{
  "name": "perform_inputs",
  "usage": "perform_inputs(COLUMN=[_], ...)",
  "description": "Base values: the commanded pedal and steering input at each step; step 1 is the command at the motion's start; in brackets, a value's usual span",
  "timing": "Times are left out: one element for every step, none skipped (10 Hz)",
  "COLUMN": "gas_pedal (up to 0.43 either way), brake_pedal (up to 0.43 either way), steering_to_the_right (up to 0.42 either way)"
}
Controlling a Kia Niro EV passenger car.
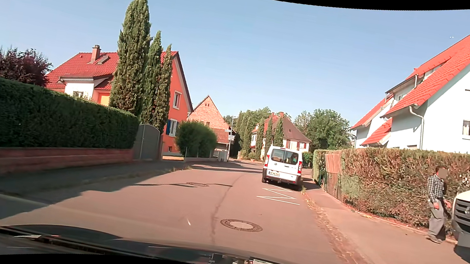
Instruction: Follow the waypoints while adhering to traffic rules and regulations
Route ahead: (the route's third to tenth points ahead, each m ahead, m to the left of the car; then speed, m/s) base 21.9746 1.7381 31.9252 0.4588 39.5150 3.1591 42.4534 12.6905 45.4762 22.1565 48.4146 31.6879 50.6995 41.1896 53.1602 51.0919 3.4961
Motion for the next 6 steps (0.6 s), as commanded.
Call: perform_inputs(gas_pedal=[0.177, 0.177, 0.177, 0.177, 0.177, 0.177], brake_pedal=[0.0, 0.0, 0.0, 0.0, 0.0, 0.0], steering_to_the_right=[-0.061, -0.07, -0.08, -0.087, -0.09, -0.09])
